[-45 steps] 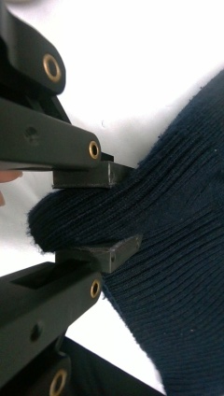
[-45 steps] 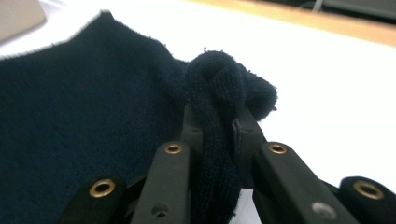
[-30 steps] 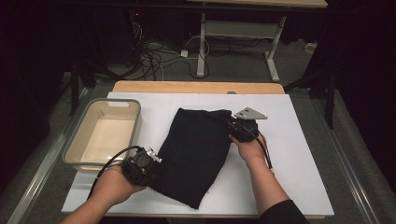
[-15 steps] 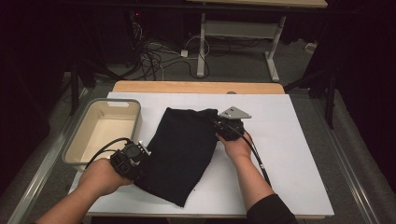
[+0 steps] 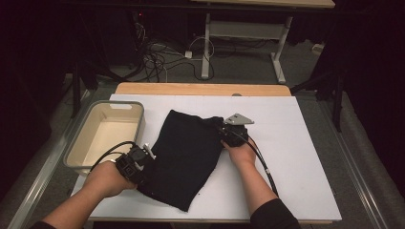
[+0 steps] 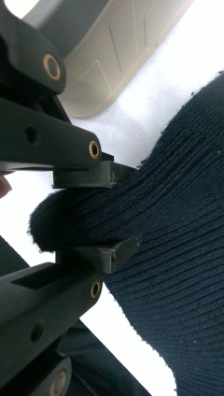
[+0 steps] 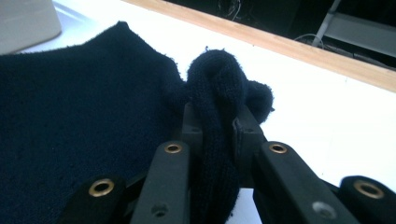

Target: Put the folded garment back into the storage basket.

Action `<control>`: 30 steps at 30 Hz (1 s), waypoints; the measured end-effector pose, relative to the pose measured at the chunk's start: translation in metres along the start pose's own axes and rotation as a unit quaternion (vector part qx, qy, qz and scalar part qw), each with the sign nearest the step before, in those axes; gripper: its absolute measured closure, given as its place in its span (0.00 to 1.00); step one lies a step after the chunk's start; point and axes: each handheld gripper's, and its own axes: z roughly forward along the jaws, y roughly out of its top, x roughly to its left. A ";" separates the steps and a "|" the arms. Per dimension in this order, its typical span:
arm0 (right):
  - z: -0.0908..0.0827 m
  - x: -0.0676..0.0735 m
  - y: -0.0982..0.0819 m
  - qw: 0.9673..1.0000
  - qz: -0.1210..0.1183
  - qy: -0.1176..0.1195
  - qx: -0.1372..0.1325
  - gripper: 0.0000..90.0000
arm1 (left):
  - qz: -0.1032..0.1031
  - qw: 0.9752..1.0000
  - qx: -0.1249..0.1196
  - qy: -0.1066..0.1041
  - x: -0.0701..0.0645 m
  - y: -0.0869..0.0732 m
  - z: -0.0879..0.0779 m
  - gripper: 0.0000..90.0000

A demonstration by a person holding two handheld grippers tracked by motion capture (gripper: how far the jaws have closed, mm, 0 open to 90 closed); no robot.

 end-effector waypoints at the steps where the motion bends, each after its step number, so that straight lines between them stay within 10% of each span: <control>1: 0.000 0.000 -0.001 1.000 0.001 0.000 0.000 0.89 | 0.000 1.000 -0.001 -0.001 0.000 0.000 -0.001 0.75; 30: -0.039 0.017 0.050 0.997 -0.039 -0.008 -0.064 0.89 | -0.005 1.000 0.013 0.008 0.004 0.000 -0.045 0.75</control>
